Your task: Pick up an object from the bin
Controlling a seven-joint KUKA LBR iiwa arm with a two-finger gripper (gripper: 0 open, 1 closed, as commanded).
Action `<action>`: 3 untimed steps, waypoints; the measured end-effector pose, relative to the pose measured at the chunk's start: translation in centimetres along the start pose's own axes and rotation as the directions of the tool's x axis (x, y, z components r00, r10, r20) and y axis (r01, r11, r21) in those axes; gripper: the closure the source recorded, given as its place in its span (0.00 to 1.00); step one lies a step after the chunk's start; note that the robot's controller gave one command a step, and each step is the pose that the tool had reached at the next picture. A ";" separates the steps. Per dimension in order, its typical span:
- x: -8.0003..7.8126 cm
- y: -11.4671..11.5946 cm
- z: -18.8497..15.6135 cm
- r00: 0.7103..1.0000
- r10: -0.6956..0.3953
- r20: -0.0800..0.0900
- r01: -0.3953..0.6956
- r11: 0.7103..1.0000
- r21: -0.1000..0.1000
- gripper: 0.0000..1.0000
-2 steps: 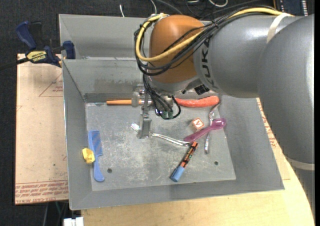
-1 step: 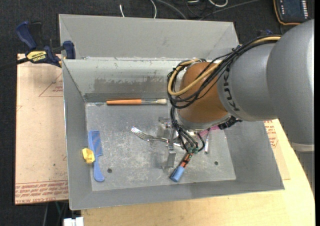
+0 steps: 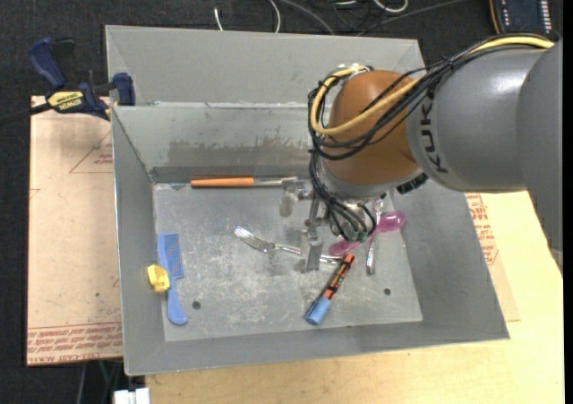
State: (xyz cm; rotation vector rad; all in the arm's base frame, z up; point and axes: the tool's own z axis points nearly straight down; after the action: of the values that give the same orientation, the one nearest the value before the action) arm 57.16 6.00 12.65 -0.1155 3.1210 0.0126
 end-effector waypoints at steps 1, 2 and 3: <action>2.1 -0.2 4.8 0.996 0.084 -0.025 -0.084 0.996 0.006 0.00; 1.9 -3.1 5.6 0.997 0.073 0.003 -0.073 0.997 -0.001 0.00; 1.9 -0.7 5.0 0.997 0.077 -0.013 -0.077 0.997 0.000 1.00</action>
Offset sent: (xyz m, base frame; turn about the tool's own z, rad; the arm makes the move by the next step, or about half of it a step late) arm -0.0159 -0.0317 -0.0565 0.0701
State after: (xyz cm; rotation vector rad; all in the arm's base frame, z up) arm 55.38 5.22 7.63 0.0047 3.1367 0.0145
